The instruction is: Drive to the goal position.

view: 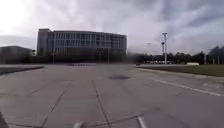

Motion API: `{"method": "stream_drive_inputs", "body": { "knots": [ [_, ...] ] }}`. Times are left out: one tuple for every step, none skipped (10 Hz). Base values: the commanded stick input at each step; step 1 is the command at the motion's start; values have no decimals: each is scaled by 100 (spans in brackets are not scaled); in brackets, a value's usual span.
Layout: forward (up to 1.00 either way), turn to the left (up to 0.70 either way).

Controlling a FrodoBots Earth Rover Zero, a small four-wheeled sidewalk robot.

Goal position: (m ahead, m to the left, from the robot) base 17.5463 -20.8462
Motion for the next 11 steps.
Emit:
{"method": "stream_drive_inputs", "body": {
  "knots": [
    [100, 21],
    [100, 27],
    [100, 27],
    [100, 27],
    [100, 27],
    [100, 27],
    [100, 27],
    [100, 27],
    [100, 27],
    [100, 27],
    [100, 27]
  ]
}}
